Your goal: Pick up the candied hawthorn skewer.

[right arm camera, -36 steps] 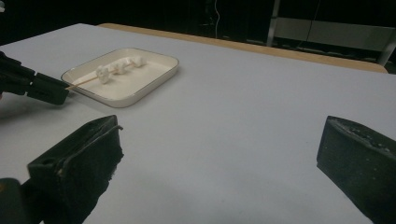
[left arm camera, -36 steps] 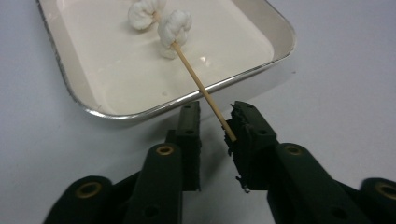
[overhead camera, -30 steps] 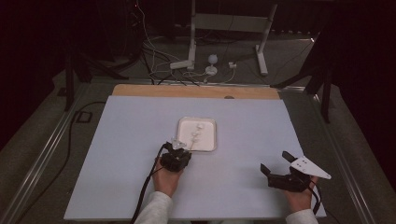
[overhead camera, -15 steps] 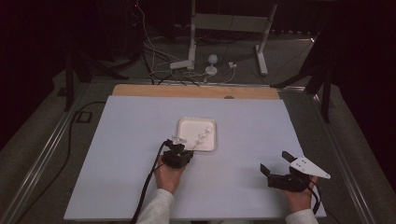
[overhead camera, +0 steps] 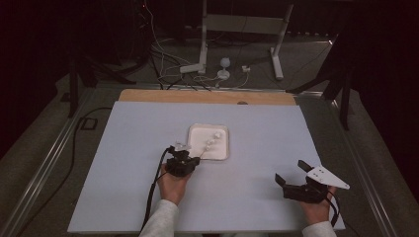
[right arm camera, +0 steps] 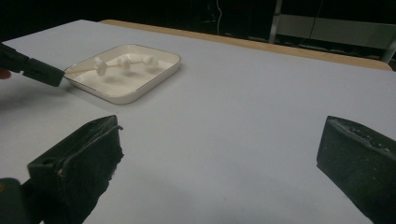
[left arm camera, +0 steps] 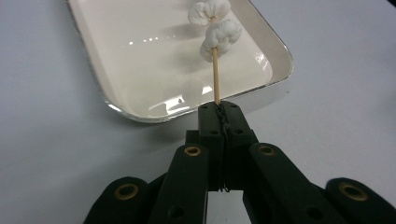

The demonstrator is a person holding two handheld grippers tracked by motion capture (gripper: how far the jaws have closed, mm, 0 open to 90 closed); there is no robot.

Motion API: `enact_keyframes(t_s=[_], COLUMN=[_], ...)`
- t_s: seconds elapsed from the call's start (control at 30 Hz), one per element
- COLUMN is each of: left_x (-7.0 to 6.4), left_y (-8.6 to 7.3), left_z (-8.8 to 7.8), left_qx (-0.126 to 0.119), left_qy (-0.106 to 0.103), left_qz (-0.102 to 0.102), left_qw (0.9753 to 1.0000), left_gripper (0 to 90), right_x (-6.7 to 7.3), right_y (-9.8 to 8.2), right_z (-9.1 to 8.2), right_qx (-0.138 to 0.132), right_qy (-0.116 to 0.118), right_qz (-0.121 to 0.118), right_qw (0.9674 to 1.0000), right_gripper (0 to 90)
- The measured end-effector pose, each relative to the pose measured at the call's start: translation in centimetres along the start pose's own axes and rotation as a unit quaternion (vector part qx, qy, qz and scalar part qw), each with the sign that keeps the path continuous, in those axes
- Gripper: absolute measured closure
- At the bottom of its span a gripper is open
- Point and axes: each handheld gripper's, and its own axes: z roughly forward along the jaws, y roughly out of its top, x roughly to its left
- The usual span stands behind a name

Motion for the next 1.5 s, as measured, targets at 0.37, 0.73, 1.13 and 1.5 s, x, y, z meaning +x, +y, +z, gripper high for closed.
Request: enact_keyframes(t_s=[0.37,0.73,1.13,1.5], left_x=[0.8,1.9,3.1,2.8], left_y=[-0.2,-1.0,-1.9,-2.0], left_z=[-2.7,-6.3,-8.0,-8.5], left_qx=[-0.038,-0.075,-0.111,-0.119], left_qy=[-0.007,-0.006,-0.023,-0.029], left_qz=[0.015,0.031,0.047,0.073], left_qw=[0.9991,0.9967,0.9925,0.9898], left_gripper=[90.0,90.0,90.0,90.0], right_x=[0.2,0.4,1.8,3.1], right_y=[0.0,1.1,5.3,9.3], right_z=[0.0,0.3,3.0,5.7], right_qx=[0.000,0.001,0.015,0.000], right_qy=[0.004,0.028,0.076,0.112], right_qz=[0.006,0.028,0.009,0.021], right_qw=[1.0000,0.9992,0.9970,0.9935], right_gripper=[0.0,0.0,0.0,0.0])
